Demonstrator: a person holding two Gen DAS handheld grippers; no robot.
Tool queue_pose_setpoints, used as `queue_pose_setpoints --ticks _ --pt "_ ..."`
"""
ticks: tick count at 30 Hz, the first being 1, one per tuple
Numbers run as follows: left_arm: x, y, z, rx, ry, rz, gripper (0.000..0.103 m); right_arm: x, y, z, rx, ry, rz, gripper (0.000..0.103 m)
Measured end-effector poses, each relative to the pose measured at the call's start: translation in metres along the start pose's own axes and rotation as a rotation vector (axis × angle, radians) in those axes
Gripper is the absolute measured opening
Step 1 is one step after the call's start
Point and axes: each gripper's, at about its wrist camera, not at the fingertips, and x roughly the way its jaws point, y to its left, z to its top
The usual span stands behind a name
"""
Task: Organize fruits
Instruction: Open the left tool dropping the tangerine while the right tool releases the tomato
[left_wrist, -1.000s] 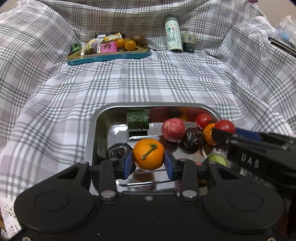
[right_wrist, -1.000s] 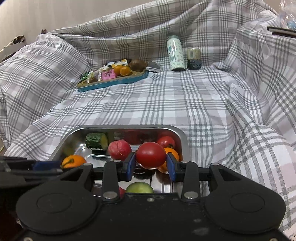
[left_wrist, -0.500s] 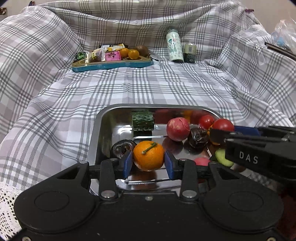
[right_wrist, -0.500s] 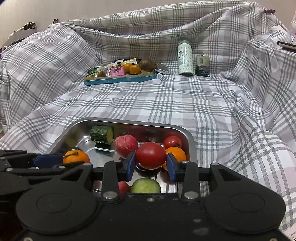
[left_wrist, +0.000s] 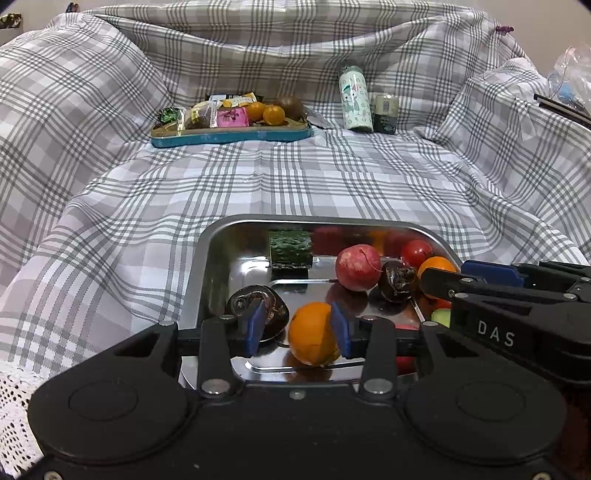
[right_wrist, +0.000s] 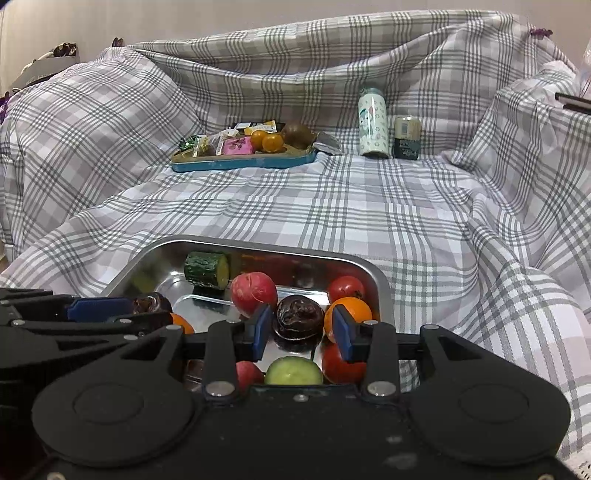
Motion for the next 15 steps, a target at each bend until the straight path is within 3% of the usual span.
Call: queue_pose_setpoints --ticks 15 --pt "-0.0042 0.001 -0.0026 -0.004 -0.033 0.014 0.049 -0.0017 -0.002 -0.0008 0.005 -0.005 -0.01 0.04"
